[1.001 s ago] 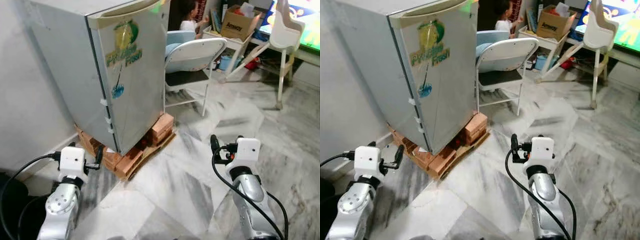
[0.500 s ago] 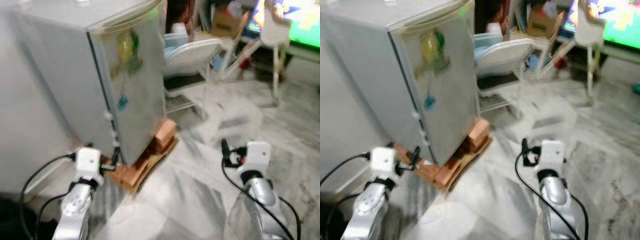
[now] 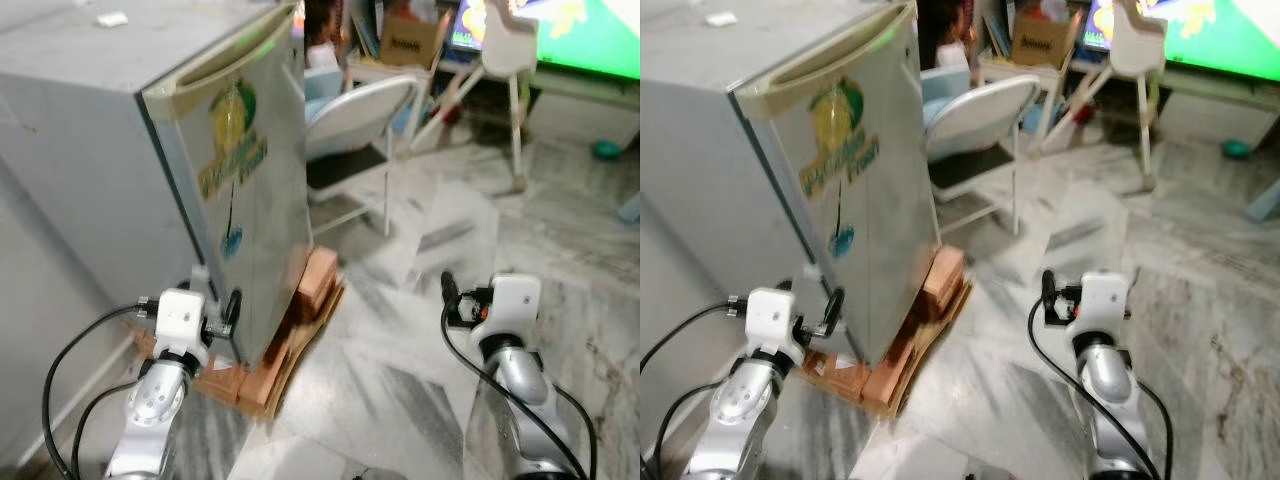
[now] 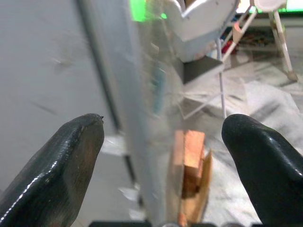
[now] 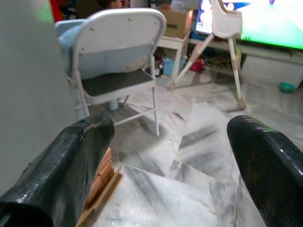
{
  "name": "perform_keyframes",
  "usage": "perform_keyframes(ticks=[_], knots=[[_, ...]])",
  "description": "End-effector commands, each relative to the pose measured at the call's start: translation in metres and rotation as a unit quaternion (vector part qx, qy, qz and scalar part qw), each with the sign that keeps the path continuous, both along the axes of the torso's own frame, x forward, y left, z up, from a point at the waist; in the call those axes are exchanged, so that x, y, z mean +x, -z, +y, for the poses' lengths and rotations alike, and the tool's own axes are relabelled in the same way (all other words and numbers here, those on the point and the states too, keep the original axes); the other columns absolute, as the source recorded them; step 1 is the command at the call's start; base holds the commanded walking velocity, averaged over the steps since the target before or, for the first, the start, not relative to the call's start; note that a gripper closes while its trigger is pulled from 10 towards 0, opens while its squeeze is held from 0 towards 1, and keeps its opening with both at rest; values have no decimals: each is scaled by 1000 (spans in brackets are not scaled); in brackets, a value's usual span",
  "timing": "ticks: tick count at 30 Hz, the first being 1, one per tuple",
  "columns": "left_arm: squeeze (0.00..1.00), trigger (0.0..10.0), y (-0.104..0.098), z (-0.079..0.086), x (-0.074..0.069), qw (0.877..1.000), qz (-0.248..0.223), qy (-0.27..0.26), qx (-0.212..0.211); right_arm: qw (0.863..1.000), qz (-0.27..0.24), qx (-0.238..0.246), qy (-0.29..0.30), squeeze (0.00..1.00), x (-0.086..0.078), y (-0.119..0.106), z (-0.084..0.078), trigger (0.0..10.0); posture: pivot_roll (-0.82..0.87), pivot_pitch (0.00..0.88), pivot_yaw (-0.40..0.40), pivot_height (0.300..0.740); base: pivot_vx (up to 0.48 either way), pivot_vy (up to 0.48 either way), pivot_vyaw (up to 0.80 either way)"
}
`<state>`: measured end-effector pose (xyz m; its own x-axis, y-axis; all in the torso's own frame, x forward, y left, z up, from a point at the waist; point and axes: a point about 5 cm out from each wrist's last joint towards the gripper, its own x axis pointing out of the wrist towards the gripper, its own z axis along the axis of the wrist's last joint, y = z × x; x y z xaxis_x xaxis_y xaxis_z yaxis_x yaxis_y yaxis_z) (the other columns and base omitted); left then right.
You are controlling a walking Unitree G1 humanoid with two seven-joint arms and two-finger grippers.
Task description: Restocking fridge
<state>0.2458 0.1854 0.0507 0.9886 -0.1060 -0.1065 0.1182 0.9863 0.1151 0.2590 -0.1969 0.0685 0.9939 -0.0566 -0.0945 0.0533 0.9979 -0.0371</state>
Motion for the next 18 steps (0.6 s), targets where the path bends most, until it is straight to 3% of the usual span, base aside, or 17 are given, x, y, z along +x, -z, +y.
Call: perform_keyframes(ticks=[1,12,18], knots=[[0,10000,-1,9,-2,1000,1,-11,6,1000,-6,1,-7,0,2,-3,6,10000,21,0,-28,740,0,0,-681],[0,10000,1,5,-3,1000,10,5,6,1000,-8,1,-5,0,1,-3,5,10000,18,0,-25,740,0,0,-782],[0,10000,1,9,5,1000,14,-4,8,1000,-10,-1,-5,0,1,-4,6,10000,14,0,-20,740,0,0,0]])
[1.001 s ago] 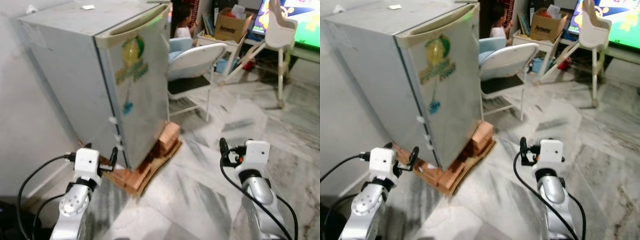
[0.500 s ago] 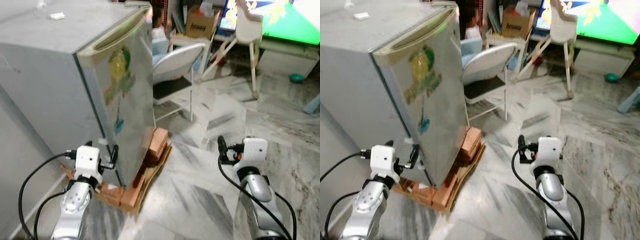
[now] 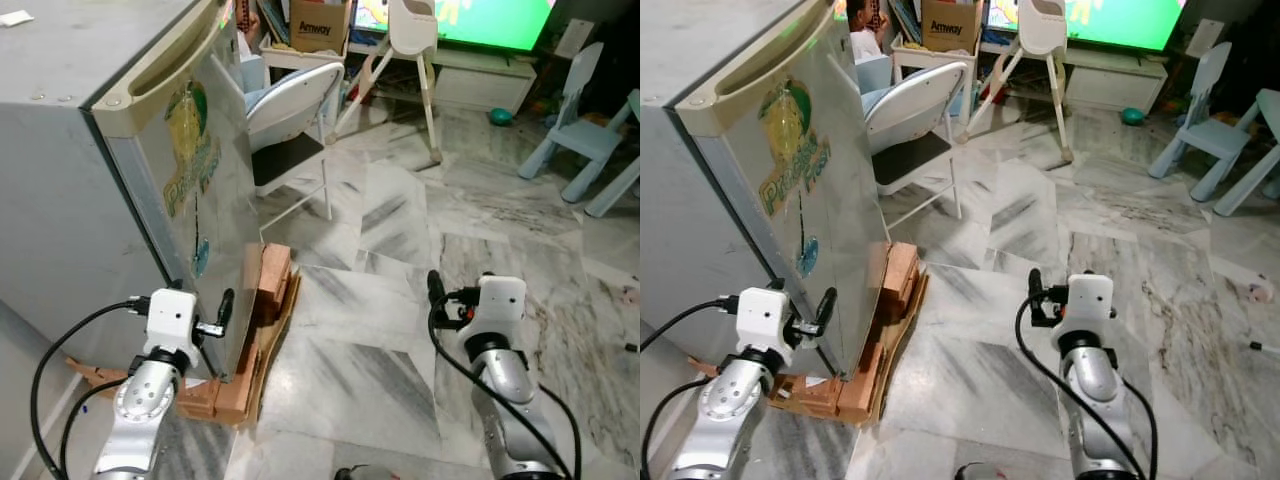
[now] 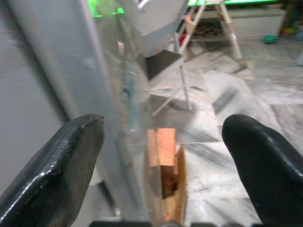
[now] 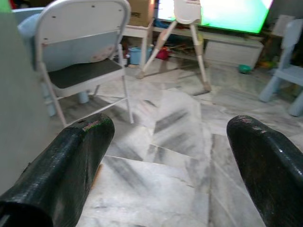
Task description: Restocking fridge
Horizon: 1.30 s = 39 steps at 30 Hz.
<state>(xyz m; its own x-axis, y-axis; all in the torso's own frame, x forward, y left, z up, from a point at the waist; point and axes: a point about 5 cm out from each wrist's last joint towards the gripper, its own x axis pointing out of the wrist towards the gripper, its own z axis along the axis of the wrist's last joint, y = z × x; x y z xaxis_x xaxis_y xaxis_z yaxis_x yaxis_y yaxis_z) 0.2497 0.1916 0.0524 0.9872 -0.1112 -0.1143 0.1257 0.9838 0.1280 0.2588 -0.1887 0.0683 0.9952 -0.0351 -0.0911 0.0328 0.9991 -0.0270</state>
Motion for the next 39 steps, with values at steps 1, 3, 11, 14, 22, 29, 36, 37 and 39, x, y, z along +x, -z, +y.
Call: perform_keyframes(ticks=[1,3,11,14,22,29,36,37,39], knots=[[0,10000,3,4,2,1000,14,-11,2,1000,-8,-7,5,0,1,-5,-2,10000,14,0,-20,740,0,0,0],[0,10000,4,6,5,1000,16,-15,12,1000,-9,-7,5,0,1,-6,-3,10000,9,0,-22,740,0,0,0],[0,10000,9,20,20,998,36,-21,42,1000,-6,-10,3,0,-4,-5,-4,10000,-5,17,-26,740,0,0,0],[0,10000,3,19,33,998,34,-11,43,1000,-8,-13,2,0,-4,-6,-5,10000,-13,19,-27,740,0,0,0],[0,10000,-10,26,61,999,24,-29,39,1000,-11,-18,4,0,-6,-9,-6,10000,-33,20,-23,740,0,0,0],[0,10000,-11,39,67,997,36,-64,38,1000,-9,-20,3,0,-10,-8,-6,10000,-40,17,-17,740,0,0,0],[0,10000,-12,41,72,997,33,-66,35,1000,-9,-21,2,0,-8,-9,-6,10000,-29,15,-23,740,0,0,0],[0,10000,-14,41,74,997,31,-66,33,1000,-9,-21,2,0,-7,-9,-6,10000,-29,15,-23,740,0,0,0],[0,10000,-20,36,80,998,27,-57,23,1000,-8,-22,-1,0,-7,-9,-5,10000,-28,15,-24,740,0,0,0]])
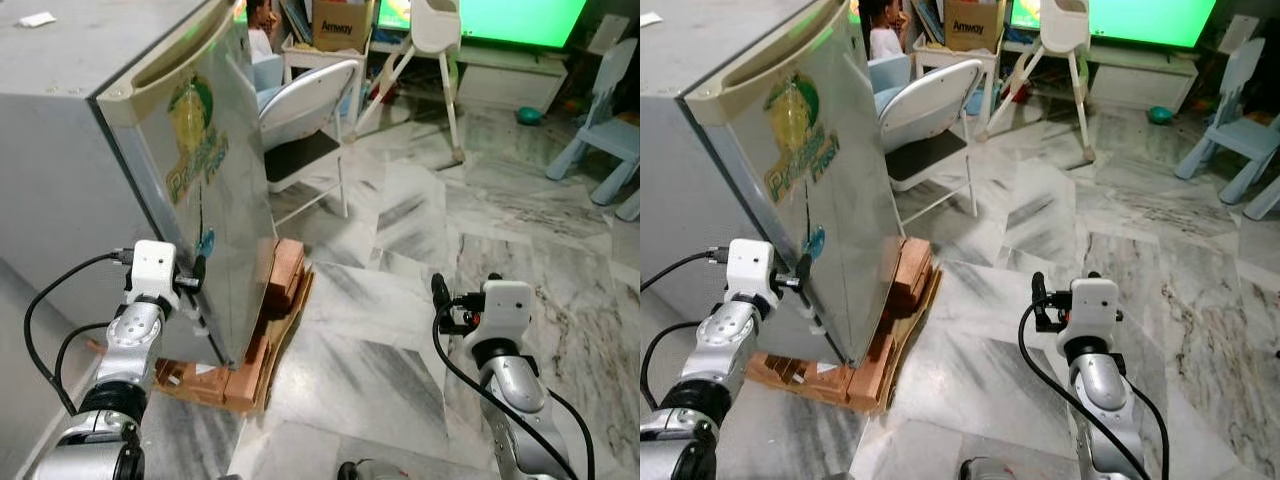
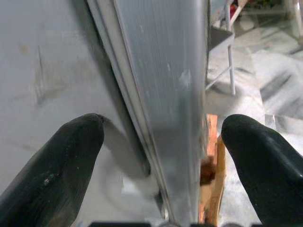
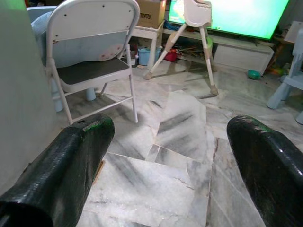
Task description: Restocking fridge
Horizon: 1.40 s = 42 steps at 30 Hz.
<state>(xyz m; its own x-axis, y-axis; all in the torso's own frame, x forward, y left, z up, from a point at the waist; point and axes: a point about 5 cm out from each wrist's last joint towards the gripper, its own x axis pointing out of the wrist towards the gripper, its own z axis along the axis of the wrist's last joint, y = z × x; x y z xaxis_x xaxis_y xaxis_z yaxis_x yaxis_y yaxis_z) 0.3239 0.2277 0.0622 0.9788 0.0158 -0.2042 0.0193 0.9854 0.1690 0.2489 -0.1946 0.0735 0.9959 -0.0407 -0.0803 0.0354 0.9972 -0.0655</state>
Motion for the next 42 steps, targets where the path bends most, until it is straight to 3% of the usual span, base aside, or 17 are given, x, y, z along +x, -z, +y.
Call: perform_keyframes(ticks=[1,8,10,11,12,13,15,22,26,27,31,33,35,37,38,39,42], knots=[[0,10000,-15,-7,12,999,-23,22,-4,1000,-2,-3,-4,0,3,-2,2,10000,-27,12,-24,740,0,0,0],[0,10000,-37,-50,35,994,-50,93,-2,999,33,-39,8,0,0,8,-5,10000,-30,8,-21,740,0,0,0],[0,10000,-38,-55,37,993,-52,102,-1,998,41,-46,10,0,-1,11,-6,10000,-31,9,-20,740,0,0,0],[0,10000,-45,-70,40,989,-60,134,-7,996,69,-59,20,0,-4,18,-12,10000,-33,15,-20,740,0,0,0],[0,10000,-45,-70,40,989,-60,134,-7,996,69,-59,20,0,-4,18,-12,10000,-33,15,-20,740,0,0,0],[0,10000,-50,-88,42,982,-66,175,-19,992,100,-68,33,0,-8,27,-18,10000,-35,12,-14,740,0,0,0],[0,10000,-51,-100,41,977,-68,202,-24,990,117,-68,40,0,-10,32,-21,10000,-35,12,-11,740,0,0,0],[0,10000,-55,-126,40,966,-77,246,-24,989,131,-69,28,0,-10,36,-15,10000,-30,12,-10,740,0,0,0],[0,10000,-70,-152,42,951,-101,290,-25,976,201,-82,8,0,-16,53,-16,10000,-18,8,-16,740,0,0,0],[0,10000,-74,-160,41,946,-109,305,-28,974,210,-79,6,0,-18,55,-17,10000,-14,8,-18,740,0,0,0],[0,10000,-93,-241,1,848,-163,503,-27,969,234,-78,-10,0,-21,62,-18,10000,-12,4,-26,740,0,0,0],[0,10000,-92,-257,-13,822,-162,545,-29,969,232,-82,-16,0,-19,61,-16,10000,-24,1,-22,740,0,0,0],[0,10000,-85,-256,-13,827,-149,542,-31,969,230,-90,-23,0,-18,60,-14,10000,-30,1,-17,740,0,0,0],[0,10000,-69,-229,2,865,-122,487,-21,968,232,-90,-24,0,-20,60,-13,10000,-33,4,-14,740,0,0,0],[0,10000,-69,-229,2,865,-122,487,-21,968,232,-90,-24,0,-20,60,-13,10000,-33,4,-14,740,0,0,0],[0,10000,-59,-208,7,885,-104,453,-27,969,232,-84,-21,0,-21,60,-14,10000,-30,5,-15,740,0,0,0],[0,10000,-49,-185,5,898,-93,429,-15,969,232,-82,-20,0,-21,60,-15,10000,-20,5,-17,740,0,0,0]])
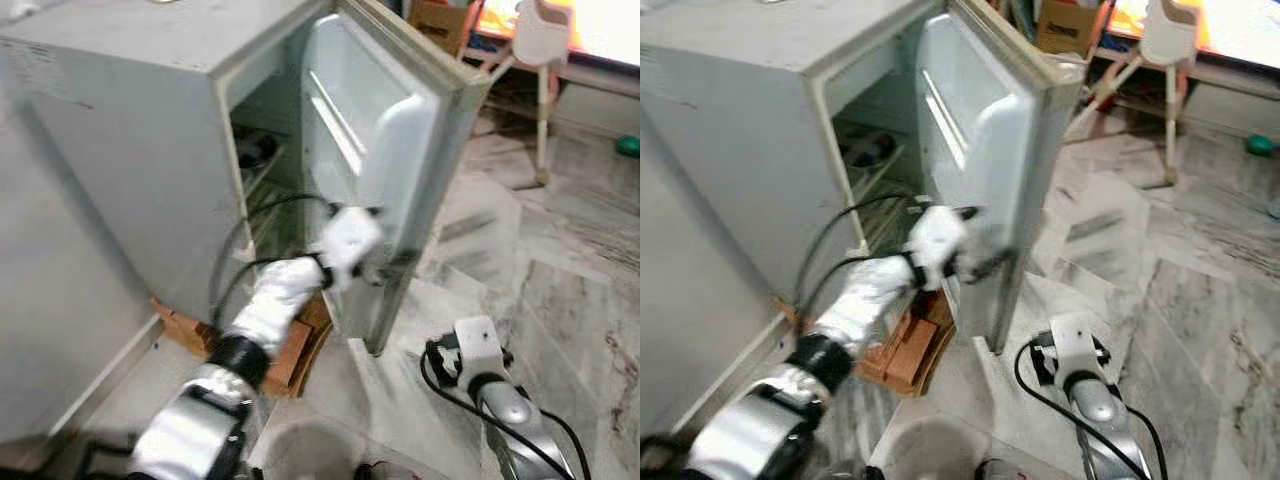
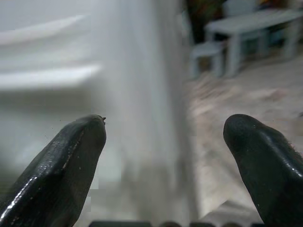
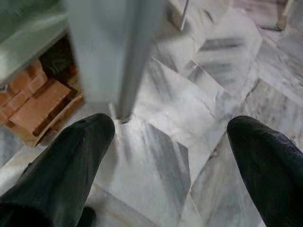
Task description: Restocking fridge
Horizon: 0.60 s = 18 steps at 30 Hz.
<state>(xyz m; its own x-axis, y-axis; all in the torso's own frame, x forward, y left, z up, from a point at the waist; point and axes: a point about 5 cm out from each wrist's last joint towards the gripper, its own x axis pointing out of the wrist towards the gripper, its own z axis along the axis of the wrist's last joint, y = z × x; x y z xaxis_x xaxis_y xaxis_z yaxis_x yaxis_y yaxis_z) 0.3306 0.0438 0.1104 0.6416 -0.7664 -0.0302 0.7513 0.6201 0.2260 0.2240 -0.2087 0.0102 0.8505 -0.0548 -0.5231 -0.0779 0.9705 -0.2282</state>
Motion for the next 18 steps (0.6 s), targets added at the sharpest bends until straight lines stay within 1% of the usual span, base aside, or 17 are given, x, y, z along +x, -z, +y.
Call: perform_keyframes(ticks=[1,2,3,6,8,9,12,13,15,17,18], knots=[[0,10000,7,14,-5,1000,9,-22,-3,1000,-8,2,-3,0,5,-4,0,10000,-15,5,-18,740,0,0,0],[0,10000,12,23,-7,999,14,-35,-1,1000,-11,0,-4,0,6,-4,1,10000,-14,5,-19,740,0,0,0],[0,10000,15,28,-9,999,16,-43,1,1000,-12,-1,-6,0,6,-5,1,10000,-14,5,-19,740,0,0,0],[0,10000,26,56,-13,995,32,-96,-9,999,-33,-5,-7,0,10,-10,1,10000,-5,4,-22,740,0,0,0],[0,10000,28,66,-14,992,37,-119,-13,999,-44,2,0,0,12,-13,1,10000,-2,6,-22,740,0,0,0],[0,10000,33,83,-18,986,48,-158,-19,998,-68,8,0,0,15,-20,3,10000,12,8,-17,740,0,-281,0],[0,10000,34,102,-23,978,53,-199,-23,996,-90,22,0,0,20,-26,6,10000,22,12,-15,740,0,-396,0],[0,10000,33,115,-28,973,52,-222,-25,994,-103,28,0,0,23,-31,9,10000,33,13,-10,740,0,-461,0],[0,10000,32,125,-33,970,50,-238,-24,993,-114,31,-1,0,26,-34,11,10000,34,13,-11,740,0,-461,0],[0,10000,32,131,-38,968,50,-244,-25,992,-123,34,2,0,27,-36,13,10000,29,13,-14,740,0,-458,-563],[0,10000,34,137,-43,966,50,-254,-23,990,-136,43,4,0,29,-39,14,10000,24,10,-19,740,0,-428,-800]])
